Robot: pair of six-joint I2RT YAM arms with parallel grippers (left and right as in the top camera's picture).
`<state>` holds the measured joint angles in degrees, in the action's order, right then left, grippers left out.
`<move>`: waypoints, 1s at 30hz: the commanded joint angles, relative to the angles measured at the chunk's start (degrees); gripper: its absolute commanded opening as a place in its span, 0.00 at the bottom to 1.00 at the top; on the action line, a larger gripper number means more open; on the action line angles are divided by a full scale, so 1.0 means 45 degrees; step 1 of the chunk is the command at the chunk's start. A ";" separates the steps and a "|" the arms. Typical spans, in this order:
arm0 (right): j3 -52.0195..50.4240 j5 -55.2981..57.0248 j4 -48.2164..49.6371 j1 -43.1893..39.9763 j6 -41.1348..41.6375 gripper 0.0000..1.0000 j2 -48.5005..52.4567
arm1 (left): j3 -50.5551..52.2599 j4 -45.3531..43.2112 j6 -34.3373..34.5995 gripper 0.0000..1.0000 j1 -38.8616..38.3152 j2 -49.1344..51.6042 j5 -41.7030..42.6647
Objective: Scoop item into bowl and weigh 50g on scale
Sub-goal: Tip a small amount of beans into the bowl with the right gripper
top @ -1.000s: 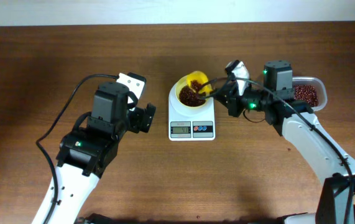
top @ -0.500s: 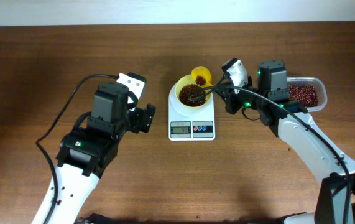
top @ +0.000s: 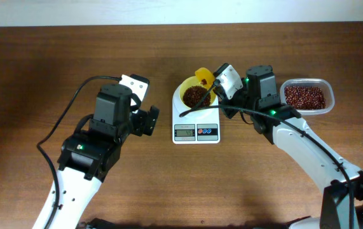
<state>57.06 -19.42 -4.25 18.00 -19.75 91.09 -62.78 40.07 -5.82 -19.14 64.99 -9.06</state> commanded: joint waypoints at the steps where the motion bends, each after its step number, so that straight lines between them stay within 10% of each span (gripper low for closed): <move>1: 0.0039 -0.0345 0.0039 0.0107 -0.0073 0.04 -0.0024 | -0.0126 -0.0015 -0.0068 0.99 0.0039 -0.0019 -0.0092; 27: 0.0063 0.1608 0.0335 0.0889 -0.0515 0.04 -0.1171 | -0.0126 -0.0015 -0.0068 0.99 0.0039 -0.0019 -0.0092; 30: 0.0063 0.6013 0.0151 0.0204 -0.0520 0.04 -0.2220 | -0.0126 -0.0015 -0.0068 0.99 0.0039 -0.0019 -0.0092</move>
<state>56.99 -5.80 -2.66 21.41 -21.87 84.33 -62.78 40.07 -5.82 -19.14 65.04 -9.06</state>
